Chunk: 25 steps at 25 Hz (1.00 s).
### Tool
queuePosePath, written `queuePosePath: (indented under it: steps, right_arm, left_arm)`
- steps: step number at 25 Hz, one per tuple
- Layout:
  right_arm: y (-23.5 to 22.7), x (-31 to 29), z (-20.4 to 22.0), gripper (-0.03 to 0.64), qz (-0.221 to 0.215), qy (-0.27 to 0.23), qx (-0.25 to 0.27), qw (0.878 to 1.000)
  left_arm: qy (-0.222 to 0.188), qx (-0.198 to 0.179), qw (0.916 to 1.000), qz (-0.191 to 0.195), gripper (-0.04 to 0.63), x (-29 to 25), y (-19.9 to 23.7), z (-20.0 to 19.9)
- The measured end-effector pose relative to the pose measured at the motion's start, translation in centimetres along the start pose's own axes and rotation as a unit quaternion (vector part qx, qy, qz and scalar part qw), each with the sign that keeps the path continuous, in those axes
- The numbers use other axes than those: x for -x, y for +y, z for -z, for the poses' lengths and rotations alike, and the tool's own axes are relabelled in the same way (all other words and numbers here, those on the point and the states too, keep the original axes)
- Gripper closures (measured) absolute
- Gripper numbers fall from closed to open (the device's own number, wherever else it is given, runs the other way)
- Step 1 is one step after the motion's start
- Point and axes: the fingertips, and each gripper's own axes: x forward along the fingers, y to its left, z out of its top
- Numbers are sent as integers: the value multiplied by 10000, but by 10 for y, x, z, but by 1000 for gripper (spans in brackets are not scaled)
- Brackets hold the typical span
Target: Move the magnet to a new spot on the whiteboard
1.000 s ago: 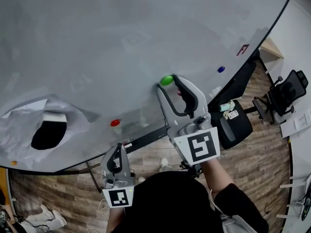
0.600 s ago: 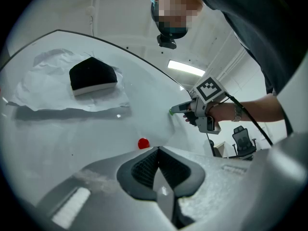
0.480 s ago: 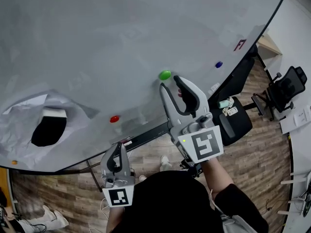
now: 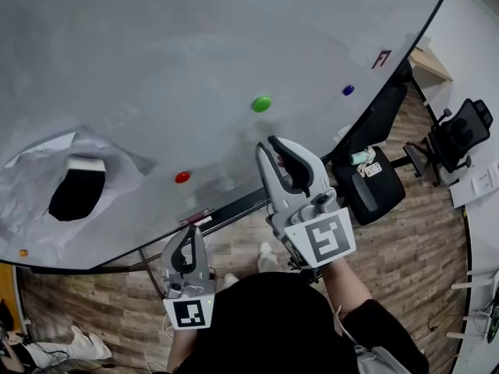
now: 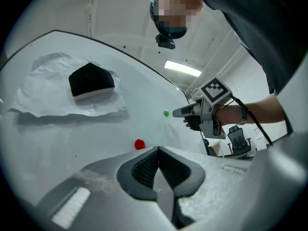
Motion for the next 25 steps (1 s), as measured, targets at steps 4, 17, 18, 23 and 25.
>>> queuePosePath:
  steps: [4, 17, 18, 23, 25]
  right_arm:
    - [8, 9, 10, 567, -18, 161, -103, 9998]
    - [61, 44, 28, 606, -375, 269, -549, 9974]
    - [65, 47, 30, 606, -410, 273, -559, 9972]
    - [85, 62, 41, 609, -512, 478, -600, 9957]
    - [93, 67, 43, 613, -585, 497, -652, 9949]
  left_arm:
    - [17, -26, 10000, 59, 594, 7, -3, -1]
    - [110, -116, 9997, 167, 594, 35, -10, -5]
    - [107, -114, 9997, 178, 594, 37, -11, -5]
    - [86, -125, 9996, 245, 594, 45, -14, -7]
    - [72, -143, 9995, 261, 594, 47, -15, -8]
